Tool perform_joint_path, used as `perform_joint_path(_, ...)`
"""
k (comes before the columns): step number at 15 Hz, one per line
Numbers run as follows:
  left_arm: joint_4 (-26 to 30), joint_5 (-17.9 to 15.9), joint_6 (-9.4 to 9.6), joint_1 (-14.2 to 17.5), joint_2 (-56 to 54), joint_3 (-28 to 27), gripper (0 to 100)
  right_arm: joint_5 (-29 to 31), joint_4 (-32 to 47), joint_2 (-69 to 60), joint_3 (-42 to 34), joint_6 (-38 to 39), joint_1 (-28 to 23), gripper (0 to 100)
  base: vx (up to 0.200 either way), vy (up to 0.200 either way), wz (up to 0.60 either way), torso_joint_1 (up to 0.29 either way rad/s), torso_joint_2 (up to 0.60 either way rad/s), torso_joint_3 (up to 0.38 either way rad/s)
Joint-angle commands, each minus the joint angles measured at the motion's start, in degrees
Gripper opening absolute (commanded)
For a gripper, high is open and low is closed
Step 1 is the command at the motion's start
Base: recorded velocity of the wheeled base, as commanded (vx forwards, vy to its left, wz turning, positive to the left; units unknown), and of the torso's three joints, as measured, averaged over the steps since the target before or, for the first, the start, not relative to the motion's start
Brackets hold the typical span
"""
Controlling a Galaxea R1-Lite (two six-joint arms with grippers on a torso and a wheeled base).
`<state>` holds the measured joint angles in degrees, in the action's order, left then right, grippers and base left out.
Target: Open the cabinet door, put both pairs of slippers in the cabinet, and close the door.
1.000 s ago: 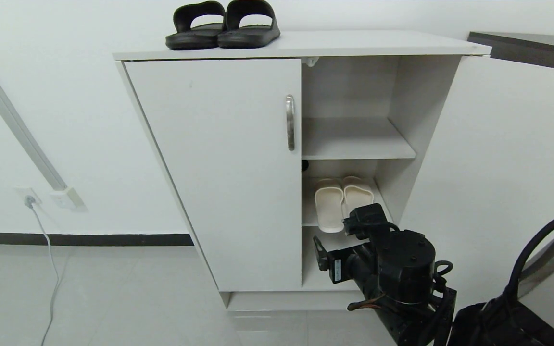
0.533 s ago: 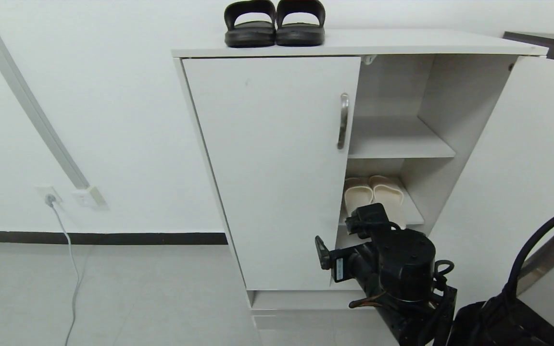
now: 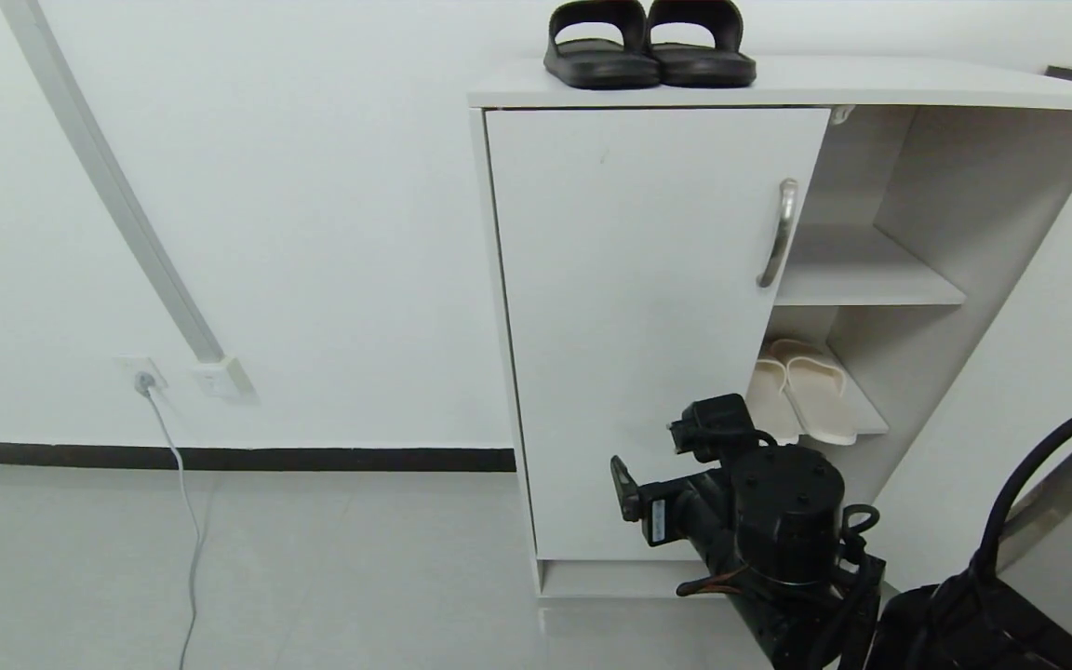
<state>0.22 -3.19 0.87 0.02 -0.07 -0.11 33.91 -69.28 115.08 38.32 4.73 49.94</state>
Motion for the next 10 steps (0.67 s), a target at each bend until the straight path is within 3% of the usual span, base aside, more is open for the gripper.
perform_joint_path(1, -0.04, 0.12, 0.01, 0.06, 0.07, -0.07, 0, 0.01, -0.33, 0.15, 0.01, 0.02, -0.02, 100, 0.000, 0.000, 0.00, 0.000, 0.00, 0.000)
perform_joint_path(10, -0.13, 0.03, 0.01, 0.06, 0.07, 0.02, 0, -1.75, -2.53, 0.15, -1.23, -0.25, -1.34, 100, 0.000, 0.000, 0.00, 0.000, 0.00, 0.000)
